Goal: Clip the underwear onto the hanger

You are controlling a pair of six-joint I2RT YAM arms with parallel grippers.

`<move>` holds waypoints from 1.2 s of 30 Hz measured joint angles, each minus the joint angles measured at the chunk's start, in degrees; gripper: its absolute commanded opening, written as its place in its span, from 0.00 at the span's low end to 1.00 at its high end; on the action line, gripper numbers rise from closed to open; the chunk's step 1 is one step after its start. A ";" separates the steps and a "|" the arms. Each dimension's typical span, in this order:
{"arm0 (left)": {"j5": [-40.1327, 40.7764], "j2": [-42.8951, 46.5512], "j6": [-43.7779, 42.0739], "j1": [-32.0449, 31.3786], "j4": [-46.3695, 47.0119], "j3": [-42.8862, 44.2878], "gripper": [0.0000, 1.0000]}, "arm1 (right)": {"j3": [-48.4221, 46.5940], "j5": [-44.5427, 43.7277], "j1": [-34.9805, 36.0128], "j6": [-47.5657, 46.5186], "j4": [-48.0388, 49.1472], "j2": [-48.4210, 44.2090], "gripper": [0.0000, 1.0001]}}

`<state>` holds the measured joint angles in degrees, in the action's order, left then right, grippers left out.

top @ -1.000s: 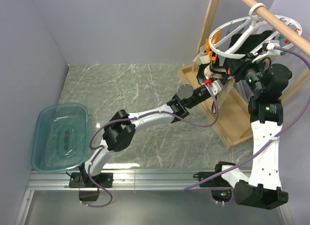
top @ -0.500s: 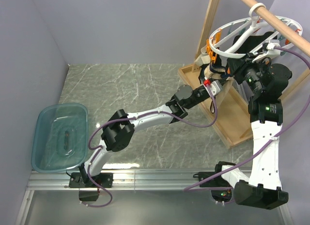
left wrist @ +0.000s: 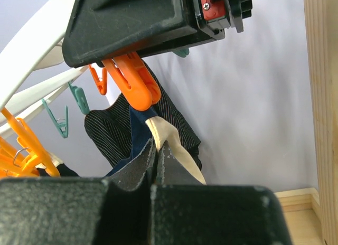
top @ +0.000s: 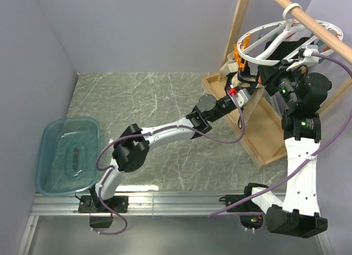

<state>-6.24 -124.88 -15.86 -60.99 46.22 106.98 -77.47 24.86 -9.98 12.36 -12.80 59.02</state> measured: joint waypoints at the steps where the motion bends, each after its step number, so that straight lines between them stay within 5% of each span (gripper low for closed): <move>1: 0.00 0.11 -0.02 0.02 0.00 -0.17 0.00 | 0.13 0.00 0.00 0.04 0.15 -0.07 0.00; 36: -1.53 0.90 -1.03 -0.02 -0.17 -1.11 0.00 | 0.35 -1.07 0.48 -0.46 0.35 -0.09 0.00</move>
<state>-7.77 -123.98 -16.88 -61.01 46.04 105.86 -77.12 23.79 -9.50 11.90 -12.45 58.94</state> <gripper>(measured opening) 0.022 0.316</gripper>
